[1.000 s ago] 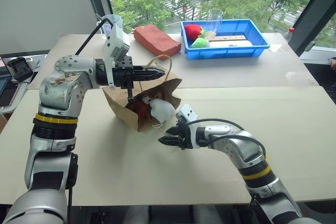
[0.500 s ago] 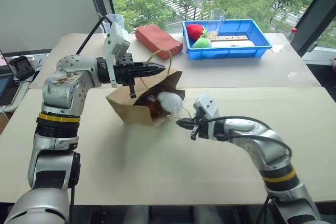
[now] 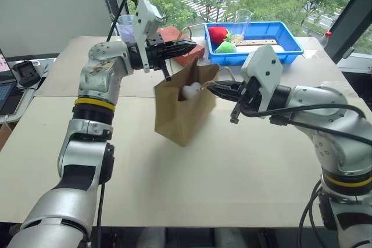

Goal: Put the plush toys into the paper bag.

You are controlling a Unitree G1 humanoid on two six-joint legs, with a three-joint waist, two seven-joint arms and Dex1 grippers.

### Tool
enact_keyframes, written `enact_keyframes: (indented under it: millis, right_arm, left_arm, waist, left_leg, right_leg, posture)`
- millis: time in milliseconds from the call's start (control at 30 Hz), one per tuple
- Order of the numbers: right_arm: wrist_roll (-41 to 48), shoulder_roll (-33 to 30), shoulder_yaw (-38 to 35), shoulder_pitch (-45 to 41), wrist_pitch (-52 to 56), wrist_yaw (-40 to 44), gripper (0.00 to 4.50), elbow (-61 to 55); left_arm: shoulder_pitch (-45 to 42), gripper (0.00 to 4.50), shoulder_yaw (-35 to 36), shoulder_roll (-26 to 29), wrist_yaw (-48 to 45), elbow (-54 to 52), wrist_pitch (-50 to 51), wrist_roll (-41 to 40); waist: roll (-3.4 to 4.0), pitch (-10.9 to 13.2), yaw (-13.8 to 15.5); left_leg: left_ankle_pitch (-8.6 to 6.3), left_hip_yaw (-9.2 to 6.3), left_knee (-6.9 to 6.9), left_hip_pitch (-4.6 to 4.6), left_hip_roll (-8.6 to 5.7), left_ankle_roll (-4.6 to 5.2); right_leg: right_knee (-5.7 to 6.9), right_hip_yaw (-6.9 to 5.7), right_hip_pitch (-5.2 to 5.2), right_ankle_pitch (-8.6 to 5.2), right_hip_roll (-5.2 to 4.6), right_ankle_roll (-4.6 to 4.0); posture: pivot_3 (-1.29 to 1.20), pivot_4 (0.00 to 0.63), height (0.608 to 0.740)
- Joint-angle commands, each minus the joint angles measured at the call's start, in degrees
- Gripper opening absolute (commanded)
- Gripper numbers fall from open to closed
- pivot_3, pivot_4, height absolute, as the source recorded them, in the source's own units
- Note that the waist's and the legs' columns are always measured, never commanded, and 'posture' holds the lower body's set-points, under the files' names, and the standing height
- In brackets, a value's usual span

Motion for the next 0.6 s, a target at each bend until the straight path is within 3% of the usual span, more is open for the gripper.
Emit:
enact_keyframes:
  millis: [33,167,300,600]
  right_arm:
    - [3.82,2.72,-0.80,-1.40,4.18,-2.05,0.02,-1.72]
    - [3.83,6.03,2.05,-0.41,5.89,-4.45,0.02,-0.32]
    - [1.60,6.58,4.88,0.23,4.04,-5.25,0.02,2.86]
    - [-3.64,6.56,8.31,-0.91,-3.49,-3.85,0.02,10.30]
  left_arm:
    - [-3.69,0.00,-0.08,-0.59,-4.09,4.82,-3.60,1.24]
    - [-4.31,0.00,-1.14,-0.17,-9.80,5.97,-3.48,2.11]
    - [-0.58,0.00,-3.27,2.21,-14.92,0.37,0.51,2.52]
    - [7.86,0.00,-1.77,7.82,-12.52,-14.55,10.16,0.61]
  waist:
    - [0.00,0.00,-0.02]
    - [0.01,0.00,-0.26]
    - [0.01,0.00,-0.34]
    - [0.01,0.00,-0.76]
  left_leg:
    - [0.00,0.00,0.00,0.00,0.00,0.01]
    - [-0.01,0.00,0.00,0.00,0.00,0.02]
    - [-0.01,0.00,0.00,-0.01,0.00,0.02]
    - [-0.01,-0.01,0.00,0.00,0.01,0.01]
  right_leg:
    - [0.01,0.00,0.00,0.00,0.00,0.00]
    - [0.04,0.00,-0.02,0.00,0.00,0.00]
    - [0.07,0.00,-0.03,0.00,0.00,0.00]
    - [0.14,0.01,-0.05,0.00,0.00,0.00]
  posture:
    - [0.00,0.150,0.740]
    - [0.00,0.150,0.740]
    - [0.00,0.150,0.740]
    - [0.00,0.150,0.740]
